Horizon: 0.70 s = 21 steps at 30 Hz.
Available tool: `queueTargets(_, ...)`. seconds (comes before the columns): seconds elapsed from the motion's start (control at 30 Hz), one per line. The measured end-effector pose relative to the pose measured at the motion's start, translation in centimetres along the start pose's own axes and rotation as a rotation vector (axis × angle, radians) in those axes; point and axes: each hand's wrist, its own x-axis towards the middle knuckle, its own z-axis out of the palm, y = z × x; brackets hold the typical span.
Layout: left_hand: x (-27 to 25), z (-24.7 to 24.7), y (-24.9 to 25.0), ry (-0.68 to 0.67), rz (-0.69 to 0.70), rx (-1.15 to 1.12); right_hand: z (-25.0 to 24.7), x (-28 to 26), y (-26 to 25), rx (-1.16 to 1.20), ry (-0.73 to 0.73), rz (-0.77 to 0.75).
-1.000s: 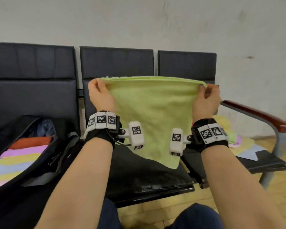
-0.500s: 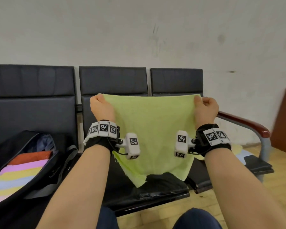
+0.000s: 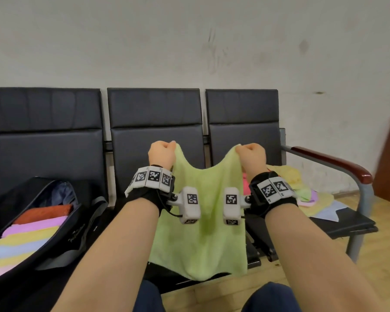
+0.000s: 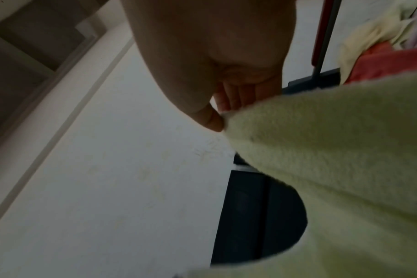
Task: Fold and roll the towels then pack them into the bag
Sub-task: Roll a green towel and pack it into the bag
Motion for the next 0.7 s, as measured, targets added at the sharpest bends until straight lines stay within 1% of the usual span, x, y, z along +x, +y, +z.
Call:
queueTargets(0.07, -0.3, 1.0, 0.4, -0.078, 0.000, -0.086, 1.1, -0.6, -0.5, 0.021, -0.101, 0.001)
queueTargets(0.13, -0.8, 1.8, 0.5, -0.160, 0.008, -0.120, 1.9, -1.2, -0.9, 0.047, -0.206, 0.022)
queueTargets(0.2, -1.4, 2.4, 0.8, -0.206, 0.027, -0.120, 2.4, -1.8, -1.1, 0.052, -0.259, 0.008)
queueTargets(0.3, -2.0, 3.0, 0.7, -0.231, 0.073, -0.068, 2.9, -2.2, -1.2, 0.024, -0.273, -0.029)
queueTargets(0.43, -2.2, 3.3, 0.2, -0.253, 0.074, -0.064, 3.1, -2.5, -1.1, -0.016, -0.281, -0.081)
queueTargets(0.57, -2.5, 3.5, 0.5, -0.245, 0.081, -0.059, 3.3, -2.7, -0.8, -0.063, -0.311, -0.140)
queueTargets(0.7, -2.4, 3.7, 0.2, -0.230, 0.092, -0.070, 3.4, -2.7, -0.6, -0.076, -0.316, -0.168)
